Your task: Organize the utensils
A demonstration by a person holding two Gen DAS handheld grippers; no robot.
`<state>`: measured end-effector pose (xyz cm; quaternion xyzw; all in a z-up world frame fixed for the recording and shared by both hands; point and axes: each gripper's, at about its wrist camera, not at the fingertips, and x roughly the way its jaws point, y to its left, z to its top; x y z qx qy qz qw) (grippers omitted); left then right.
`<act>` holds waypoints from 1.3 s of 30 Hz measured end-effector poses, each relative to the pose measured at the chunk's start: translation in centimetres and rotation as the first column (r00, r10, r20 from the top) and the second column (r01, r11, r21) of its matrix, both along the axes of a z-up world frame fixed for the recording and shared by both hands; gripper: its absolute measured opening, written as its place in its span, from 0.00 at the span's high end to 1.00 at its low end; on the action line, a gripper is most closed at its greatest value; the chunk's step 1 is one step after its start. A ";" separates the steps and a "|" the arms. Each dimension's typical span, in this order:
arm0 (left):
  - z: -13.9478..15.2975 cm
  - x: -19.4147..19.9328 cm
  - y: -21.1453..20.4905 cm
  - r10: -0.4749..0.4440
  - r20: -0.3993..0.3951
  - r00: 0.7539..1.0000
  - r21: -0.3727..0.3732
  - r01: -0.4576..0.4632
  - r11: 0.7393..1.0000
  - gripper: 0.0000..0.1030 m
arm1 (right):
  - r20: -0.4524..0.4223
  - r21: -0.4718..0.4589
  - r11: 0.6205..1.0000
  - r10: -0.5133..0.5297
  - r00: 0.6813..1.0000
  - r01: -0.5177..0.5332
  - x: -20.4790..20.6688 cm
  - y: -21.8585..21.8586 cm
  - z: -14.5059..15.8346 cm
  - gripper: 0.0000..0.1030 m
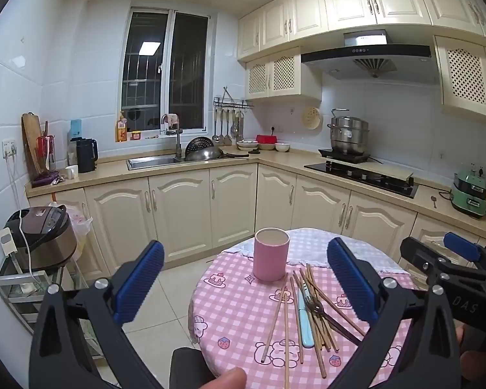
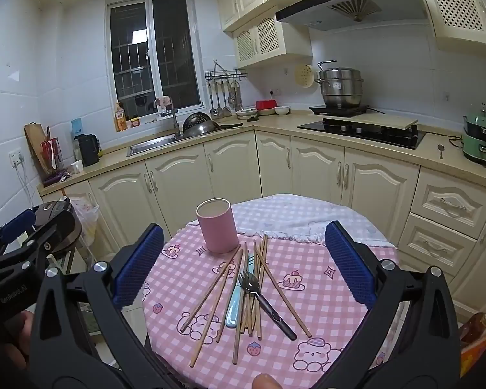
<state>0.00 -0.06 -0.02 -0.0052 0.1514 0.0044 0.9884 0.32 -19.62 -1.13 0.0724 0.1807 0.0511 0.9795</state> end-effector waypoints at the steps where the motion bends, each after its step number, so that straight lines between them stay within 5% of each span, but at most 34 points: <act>1: 0.0 -0.1 0.0 -0.002 0.007 1.000 -0.004 0.002 1.000 0.04 | 0.000 -0.001 1.000 -0.001 1.000 0.001 0.0 0.0 0.0 0.05; 39: 0.4 1.2 0.4 -0.006 0.010 1.000 -0.022 0.006 1.000 0.04 | 0.047 -0.048 0.999 0.002 0.999 0.000 0.8 0.2 2.1 0.05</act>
